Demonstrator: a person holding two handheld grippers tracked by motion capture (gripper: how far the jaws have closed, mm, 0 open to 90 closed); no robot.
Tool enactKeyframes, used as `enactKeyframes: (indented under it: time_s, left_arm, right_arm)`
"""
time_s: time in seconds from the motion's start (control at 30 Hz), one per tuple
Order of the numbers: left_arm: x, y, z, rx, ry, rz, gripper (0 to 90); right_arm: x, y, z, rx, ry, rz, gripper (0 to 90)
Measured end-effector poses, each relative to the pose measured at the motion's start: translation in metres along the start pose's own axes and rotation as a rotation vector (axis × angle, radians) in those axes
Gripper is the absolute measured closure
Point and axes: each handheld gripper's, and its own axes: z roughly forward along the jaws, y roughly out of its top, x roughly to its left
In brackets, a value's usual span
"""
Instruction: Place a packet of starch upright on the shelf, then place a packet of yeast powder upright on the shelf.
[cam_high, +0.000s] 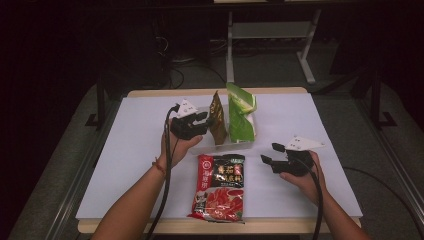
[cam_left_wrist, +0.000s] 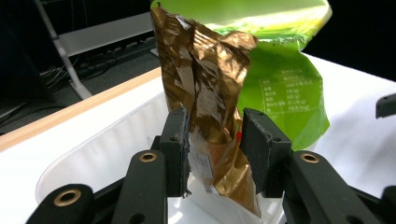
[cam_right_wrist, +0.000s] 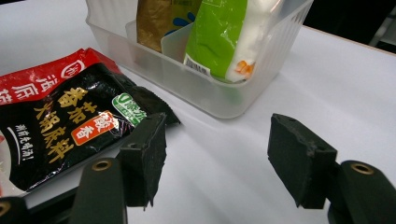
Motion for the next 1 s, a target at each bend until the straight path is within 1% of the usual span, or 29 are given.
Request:
enactKeyframes:
  time_s: [0.07, 0.17, 0.23, 0.43, 0.47, 0.5, 0.6, 0.63, 0.7, 0.73, 0.8, 0.83, 0.87, 0.9, 0.93, 1.0]
  left_arm:
    - [0.000, -0.001, -0.002, 0.004, -0.003, 0.012, 59.0]
    - [0.001, -0.003, -0.005, 0.005, -0.005, 0.021, 57.8]
    - [0.001, -0.003, -0.009, 0.008, -0.003, 0.037, 56.2]
    - [0.002, -0.002, -0.017, 0.009, -0.012, 0.047, 53.4]
    - [0.002, -0.002, -0.017, 0.009, -0.012, 0.047, 53.0]
    - [0.002, -0.002, -0.019, 0.011, -0.004, 0.054, 53.0]
    - [0.002, -0.004, -0.025, 0.026, 0.000, 0.073, 50.1]
    - [0.002, -0.004, -0.025, 0.026, 0.000, 0.073, 49.5]
    - [0.002, -0.006, -0.030, 0.027, -0.011, 0.077, 49.0]
    - [0.002, -0.008, -0.036, 0.027, -0.006, 0.083, 47.5]
    - [0.002, -0.011, -0.043, 0.026, -0.009, 0.092, 46.5]
    - [0.002, -0.011, -0.043, 0.026, -0.009, 0.092, 45.8]
    - [0.002, -0.012, -0.047, 0.029, -0.004, 0.097, 45.8]
    - [0.003, -0.013, -0.050, 0.033, -0.005, 0.099, 44.2]
    - [0.004, -0.016, -0.057, 0.029, -0.004, 0.101, 43.7]
    - [0.004, -0.018, -0.064, 0.029, 0.000, 0.104, 41.1]
  right_arm:
    - [-0.001, -0.001, 0.000, 0.005, -0.002, 0.001, 36.6]
    - [-0.001, 0.000, -0.001, 0.002, -0.005, 0.002, 36.6]
    - [-0.001, 0.000, -0.002, -0.004, -0.004, 0.001, 36.6]
    - [-0.001, -0.001, -0.002, 0.003, -0.007, 0.002, 36.5]
    - [-0.001, -0.001, -0.002, 0.003, -0.007, 0.002, 36.5]
    - [0.000, -0.001, -0.002, 0.003, -0.009, 0.001, 36.5]
    - [0.001, 0.001, -0.004, -0.001, -0.009, -0.003, 36.6]
    - [0.001, 0.001, -0.004, -0.001, -0.009, -0.003, 36.6]
    - [0.002, 0.000, -0.004, -0.001, -0.004, -0.006, 36.5]
    - [0.004, -0.001, -0.005, 0.006, -0.002, -0.014, 36.5]
    - [0.004, -0.001, -0.006, 0.005, -0.005, -0.016, 36.5]
    - [0.004, -0.001, -0.006, 0.005, -0.005, -0.016, 36.5]
    - [0.004, 0.000, -0.006, 0.004, -0.005, -0.013, 36.5]
    - [0.005, 0.000, -0.006, 0.008, -0.001, -0.019, 36.4]
    - [0.006, 0.000, -0.006, 0.008, 0.001, -0.023, 36.4]
    - [0.007, 0.001, -0.005, 0.015, 0.004, -0.023, 36.3]
